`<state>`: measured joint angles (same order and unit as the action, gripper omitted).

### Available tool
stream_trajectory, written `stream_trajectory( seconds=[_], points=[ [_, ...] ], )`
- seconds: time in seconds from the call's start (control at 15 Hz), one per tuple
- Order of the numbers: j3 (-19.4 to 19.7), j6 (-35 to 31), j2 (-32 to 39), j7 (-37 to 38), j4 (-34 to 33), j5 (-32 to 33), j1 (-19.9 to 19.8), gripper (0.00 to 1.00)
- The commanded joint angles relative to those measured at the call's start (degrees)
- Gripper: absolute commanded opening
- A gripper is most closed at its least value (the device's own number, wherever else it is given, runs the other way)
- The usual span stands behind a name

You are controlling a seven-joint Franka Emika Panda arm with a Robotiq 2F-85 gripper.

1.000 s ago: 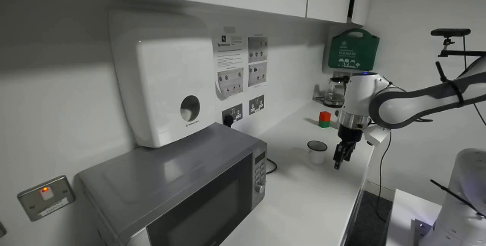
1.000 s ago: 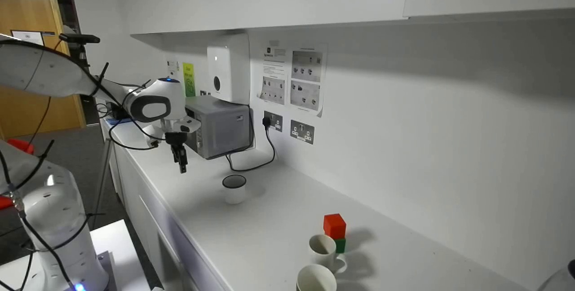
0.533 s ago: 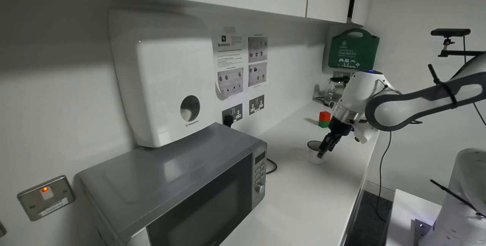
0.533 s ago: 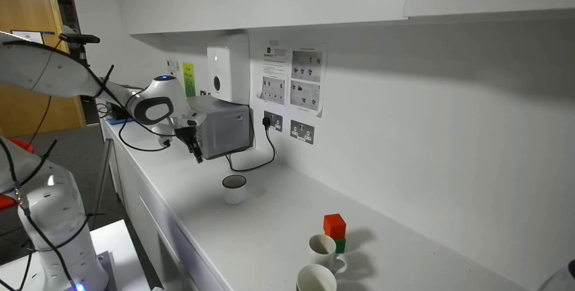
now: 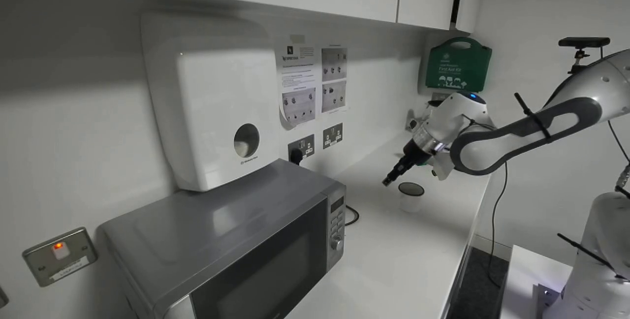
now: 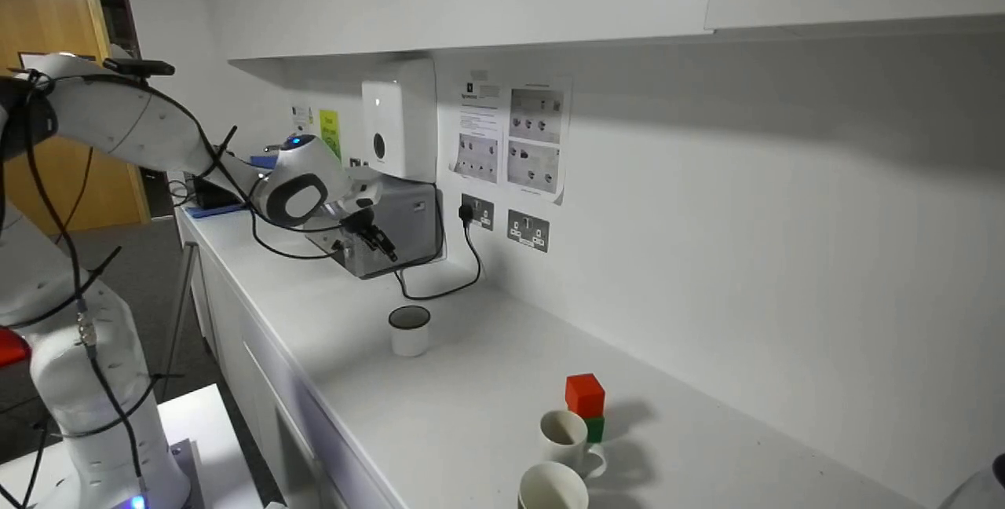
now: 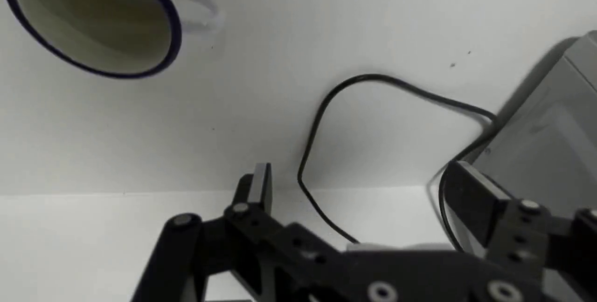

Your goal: Flip the switches of the socket on the right

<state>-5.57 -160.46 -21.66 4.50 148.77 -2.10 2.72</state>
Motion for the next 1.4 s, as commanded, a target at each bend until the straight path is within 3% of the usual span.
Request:
stream_trajectory(
  seconds=[0.0,0.6,0.67,0.87,0.93,1.0,1.13,1.33],
  points=[
    [1.90,-2.68,6.83,-3.99,-7.65,2.45,-0.69,1.00],
    [6.76,0.66,16.13,-11.42,-23.48,0.00,-0.19,1.00],
    [7.39,1.19,17.16,-12.30,-24.82,-0.79,0.20,0.75],
    [7.90,5.58,19.65,-14.17,-28.56,-3.30,0.24,0.58],
    [6.61,2.56,17.67,-11.06,-24.82,-0.94,-0.73,0.51],
    [6.59,3.05,18.24,-11.18,-25.44,-1.07,-0.76,0.70],
    [6.49,3.05,18.40,-11.08,-25.28,-1.02,-0.75,0.53],
    [6.36,3.05,18.39,-11.06,-25.27,-1.01,-0.71,0.52]
  ],
)
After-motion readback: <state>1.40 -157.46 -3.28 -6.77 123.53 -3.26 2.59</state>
